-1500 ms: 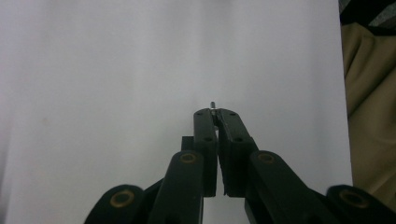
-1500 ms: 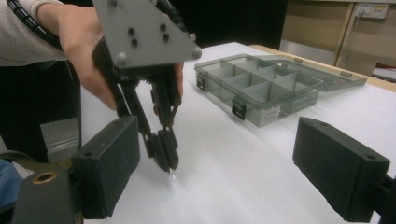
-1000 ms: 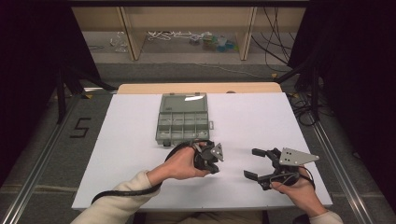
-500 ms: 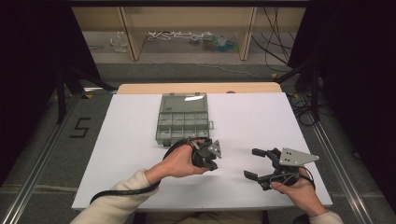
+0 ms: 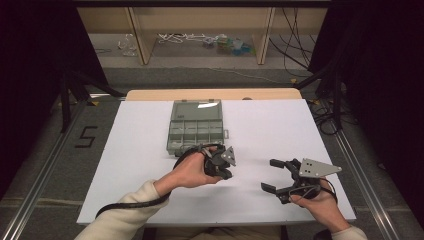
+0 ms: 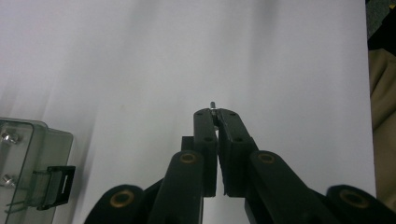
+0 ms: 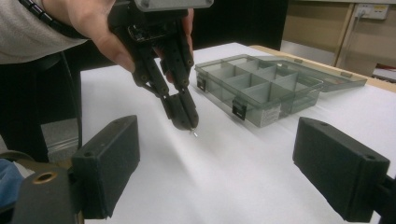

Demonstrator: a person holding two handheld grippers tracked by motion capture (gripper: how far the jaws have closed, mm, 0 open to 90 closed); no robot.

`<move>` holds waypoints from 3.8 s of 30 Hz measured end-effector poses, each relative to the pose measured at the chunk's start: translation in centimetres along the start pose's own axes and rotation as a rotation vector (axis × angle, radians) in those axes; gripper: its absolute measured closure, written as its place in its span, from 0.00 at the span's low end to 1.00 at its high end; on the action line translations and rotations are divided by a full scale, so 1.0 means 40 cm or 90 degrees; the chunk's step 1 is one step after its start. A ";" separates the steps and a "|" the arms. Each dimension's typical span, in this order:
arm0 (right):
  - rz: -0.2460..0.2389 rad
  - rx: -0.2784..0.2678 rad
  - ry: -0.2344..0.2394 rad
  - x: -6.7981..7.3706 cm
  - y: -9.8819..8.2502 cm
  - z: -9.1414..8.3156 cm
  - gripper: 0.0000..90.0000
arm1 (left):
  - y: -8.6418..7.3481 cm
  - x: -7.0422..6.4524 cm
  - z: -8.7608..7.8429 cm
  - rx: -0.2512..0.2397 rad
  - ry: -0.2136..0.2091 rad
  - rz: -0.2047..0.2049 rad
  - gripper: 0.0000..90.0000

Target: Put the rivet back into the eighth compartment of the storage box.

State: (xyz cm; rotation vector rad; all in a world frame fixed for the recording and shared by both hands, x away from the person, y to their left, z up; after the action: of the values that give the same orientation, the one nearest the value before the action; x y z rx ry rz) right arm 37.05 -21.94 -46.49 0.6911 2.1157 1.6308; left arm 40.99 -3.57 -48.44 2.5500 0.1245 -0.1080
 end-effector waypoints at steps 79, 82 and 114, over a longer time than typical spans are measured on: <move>-0.003 0.019 -0.012 -0.005 -0.005 -0.005 0.18 | -0.005 0.250 -0.083 -0.085 0.150 -0.140 0.96; -0.003 0.019 -0.012 -0.005 -0.005 -0.005 0.18 | -0.013 0.258 -0.082 -0.075 0.153 -0.143 0.96; 0.006 -0.008 0.000 -0.001 0.001 0.003 0.18 | -0.038 0.243 -0.138 -0.198 0.213 -0.172 0.32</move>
State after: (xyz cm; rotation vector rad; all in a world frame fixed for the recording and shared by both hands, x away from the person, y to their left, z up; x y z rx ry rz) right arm 37.14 -21.87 -46.47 0.6985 2.1031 1.6475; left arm 50.76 1.42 -45.70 2.2087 0.5699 0.2202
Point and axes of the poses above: each handheld gripper's, and its own axes: z roughly forward along the jaws, y roughly out of its top, x roughly to its left, the point moved 7 cm from there along z, roughly forward along the jaws, and after that the axes turned 10 degrees about -y, right-handed, at the moved point
